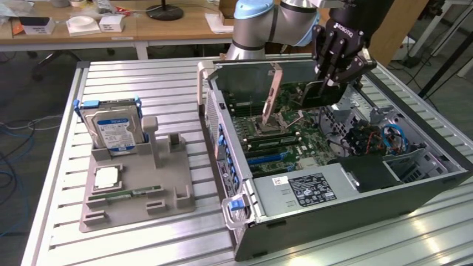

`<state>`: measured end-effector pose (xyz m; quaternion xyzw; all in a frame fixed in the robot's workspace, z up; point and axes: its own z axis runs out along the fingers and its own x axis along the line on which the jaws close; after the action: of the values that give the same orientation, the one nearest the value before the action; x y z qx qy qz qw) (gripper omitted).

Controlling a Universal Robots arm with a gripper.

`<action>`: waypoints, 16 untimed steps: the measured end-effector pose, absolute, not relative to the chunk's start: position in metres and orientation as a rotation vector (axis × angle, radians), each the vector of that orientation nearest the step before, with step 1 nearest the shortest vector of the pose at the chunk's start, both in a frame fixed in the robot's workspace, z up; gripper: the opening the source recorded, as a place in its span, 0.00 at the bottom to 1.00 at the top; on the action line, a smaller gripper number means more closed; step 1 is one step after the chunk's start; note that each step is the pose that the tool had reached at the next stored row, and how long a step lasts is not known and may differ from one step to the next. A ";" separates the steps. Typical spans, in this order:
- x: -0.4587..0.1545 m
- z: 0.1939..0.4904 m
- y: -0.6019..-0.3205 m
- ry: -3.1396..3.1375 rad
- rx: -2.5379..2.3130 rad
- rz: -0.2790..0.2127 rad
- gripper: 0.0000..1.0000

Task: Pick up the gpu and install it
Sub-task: 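Insert the gpu into the slot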

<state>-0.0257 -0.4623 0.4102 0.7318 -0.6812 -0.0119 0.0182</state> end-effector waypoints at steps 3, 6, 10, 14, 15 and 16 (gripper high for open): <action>-0.026 0.409 -0.462 -2.113 2.275 -0.037 0.26; -0.026 0.408 -0.462 -2.110 2.278 -0.037 0.26; -0.026 0.407 -0.462 -2.110 2.278 -0.037 0.26; -0.026 0.405 -0.460 -2.116 2.272 -0.037 0.26; -0.026 0.404 -0.460 -2.118 2.270 -0.037 0.26; -0.026 0.404 -0.459 -2.120 2.268 -0.037 0.26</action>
<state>-0.0258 -0.4592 0.4038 0.7303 -0.6828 -0.0119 0.0182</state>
